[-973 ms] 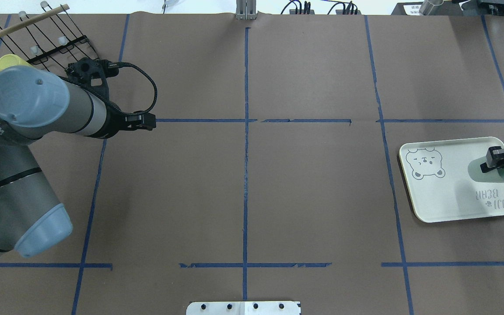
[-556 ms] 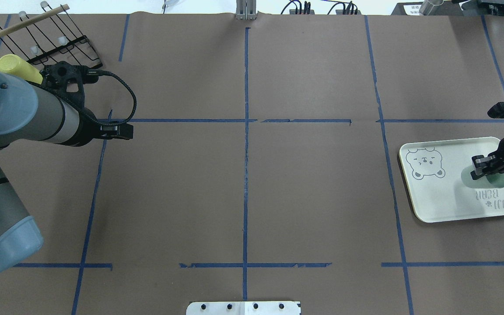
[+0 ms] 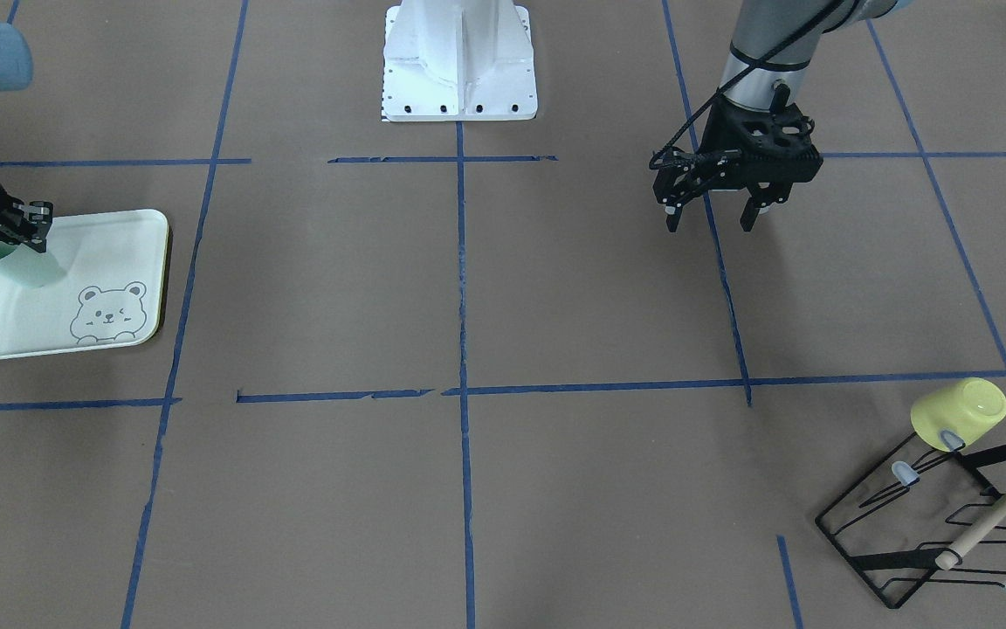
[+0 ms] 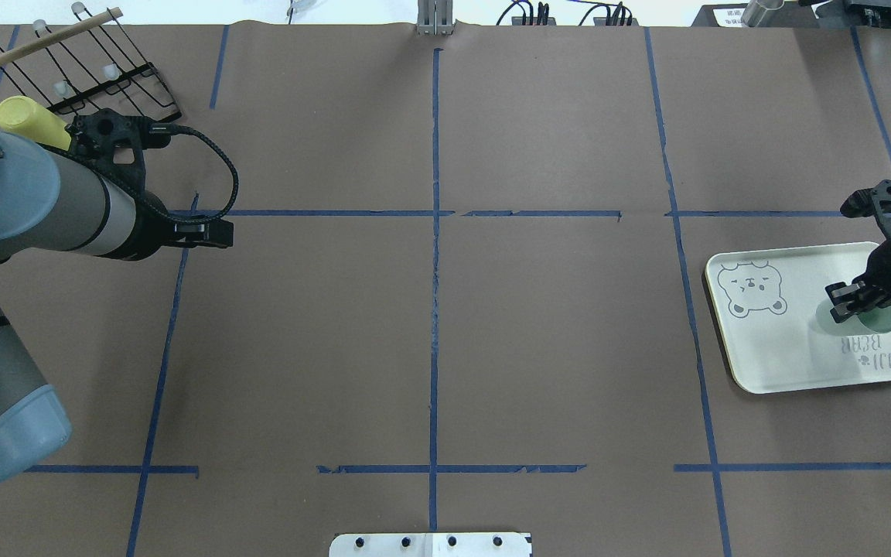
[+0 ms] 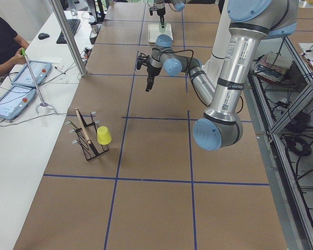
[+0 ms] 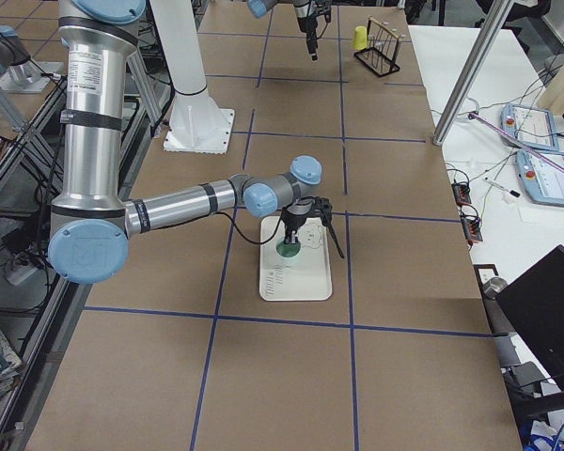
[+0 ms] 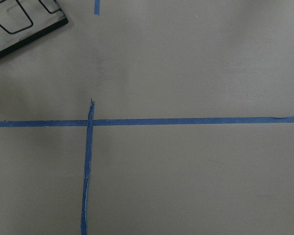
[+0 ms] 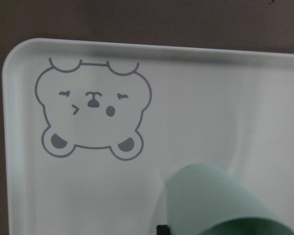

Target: Left arm grabs green cup and hands to right arm on tray

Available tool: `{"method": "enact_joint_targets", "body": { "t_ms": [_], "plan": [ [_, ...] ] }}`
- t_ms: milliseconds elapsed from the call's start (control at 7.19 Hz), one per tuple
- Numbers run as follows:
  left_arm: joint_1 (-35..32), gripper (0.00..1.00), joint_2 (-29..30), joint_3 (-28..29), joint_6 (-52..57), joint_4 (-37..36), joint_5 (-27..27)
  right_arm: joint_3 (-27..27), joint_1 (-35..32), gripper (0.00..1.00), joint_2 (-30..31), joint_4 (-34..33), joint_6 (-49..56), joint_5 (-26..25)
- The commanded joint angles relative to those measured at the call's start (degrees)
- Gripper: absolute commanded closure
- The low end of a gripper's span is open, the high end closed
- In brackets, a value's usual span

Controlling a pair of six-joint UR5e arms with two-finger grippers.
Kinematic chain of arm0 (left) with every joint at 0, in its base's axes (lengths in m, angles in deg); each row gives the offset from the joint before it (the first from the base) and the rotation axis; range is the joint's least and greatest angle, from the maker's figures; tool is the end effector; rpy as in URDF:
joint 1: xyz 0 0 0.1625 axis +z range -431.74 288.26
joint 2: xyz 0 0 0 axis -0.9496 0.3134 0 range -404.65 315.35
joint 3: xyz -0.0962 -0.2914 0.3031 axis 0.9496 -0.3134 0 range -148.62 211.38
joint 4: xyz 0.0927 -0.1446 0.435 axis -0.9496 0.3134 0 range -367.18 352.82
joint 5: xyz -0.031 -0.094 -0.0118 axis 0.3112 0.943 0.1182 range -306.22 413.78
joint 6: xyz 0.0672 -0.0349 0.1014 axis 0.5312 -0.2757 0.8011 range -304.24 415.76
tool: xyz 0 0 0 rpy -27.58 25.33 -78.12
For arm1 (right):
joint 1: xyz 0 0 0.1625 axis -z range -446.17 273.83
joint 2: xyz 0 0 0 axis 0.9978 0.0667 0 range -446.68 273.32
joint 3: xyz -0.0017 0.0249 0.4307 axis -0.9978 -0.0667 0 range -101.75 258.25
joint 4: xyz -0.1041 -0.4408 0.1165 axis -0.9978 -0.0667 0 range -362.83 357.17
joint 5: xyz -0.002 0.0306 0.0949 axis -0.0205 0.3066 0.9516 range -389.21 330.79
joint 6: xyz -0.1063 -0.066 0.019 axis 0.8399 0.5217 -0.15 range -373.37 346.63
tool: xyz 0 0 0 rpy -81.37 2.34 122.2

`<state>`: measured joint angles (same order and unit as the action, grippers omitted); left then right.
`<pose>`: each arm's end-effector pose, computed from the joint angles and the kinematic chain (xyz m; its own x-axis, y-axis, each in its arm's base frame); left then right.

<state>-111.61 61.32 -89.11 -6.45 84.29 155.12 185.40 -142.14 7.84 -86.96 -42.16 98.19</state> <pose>0.3805 -0.4592 0.2614 0.6957 0.0144 -0.7182 0.2174 0.9487 0.2296 -0.2499 -0.4707 0.5583 0.7380 -0.1512 0.6576 0.2002 0.9798 0.0006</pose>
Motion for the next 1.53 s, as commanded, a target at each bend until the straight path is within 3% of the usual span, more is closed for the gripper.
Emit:
{"method": "enact_joint_targets", "body": {
  "t_ms": [0,417,695,834,973,1112,1251,1390],
  "plan": [
    [0.1,0.00,0.3,0.0,-0.1,0.0,0.0,-0.3,-0.8,0.98,-3.8,-4.3,2.9,-0.1],
    [0.1,0.00,0.4,-0.1,-0.1,0.0,0.0,-1.8,-0.5,0.97,-4.6,-4.4,2.9,-0.2],
    [0.2,0.00,0.6,-0.1,-1.7,0.1,0.0,-1.8,-0.2,0.91,-4.4,-4.4,2.9,-0.2],
    [0.2,0.00,0.6,-0.1,-1.7,0.1,0.0,-1.8,0.1,0.81,-4.4,-4.6,2.9,-0.1],
    [0.2,0.00,0.6,-0.1,-1.7,0.1,0.0,-1.8,0.2,0.63,-4.6,-5.6,2.9,-0.1],
    [0.2,0.00,0.6,-0.3,-1.8,0.1,0.0,-1.8,0.7,0.40,-4.6,-6.0,2.9,-0.3],
    [0.2,0.00,0.6,-0.6,-1.9,0.1,0.0,-1.7,0.8,0.11,-4.4,-6.0,2.9,-0.5],
    [0.2,0.00,0.6,-1.0,-1.9,0.0,0.0,-1.6,0.7,0.00,-4.6,-6.0,2.9,-0.5]
  ]
}}
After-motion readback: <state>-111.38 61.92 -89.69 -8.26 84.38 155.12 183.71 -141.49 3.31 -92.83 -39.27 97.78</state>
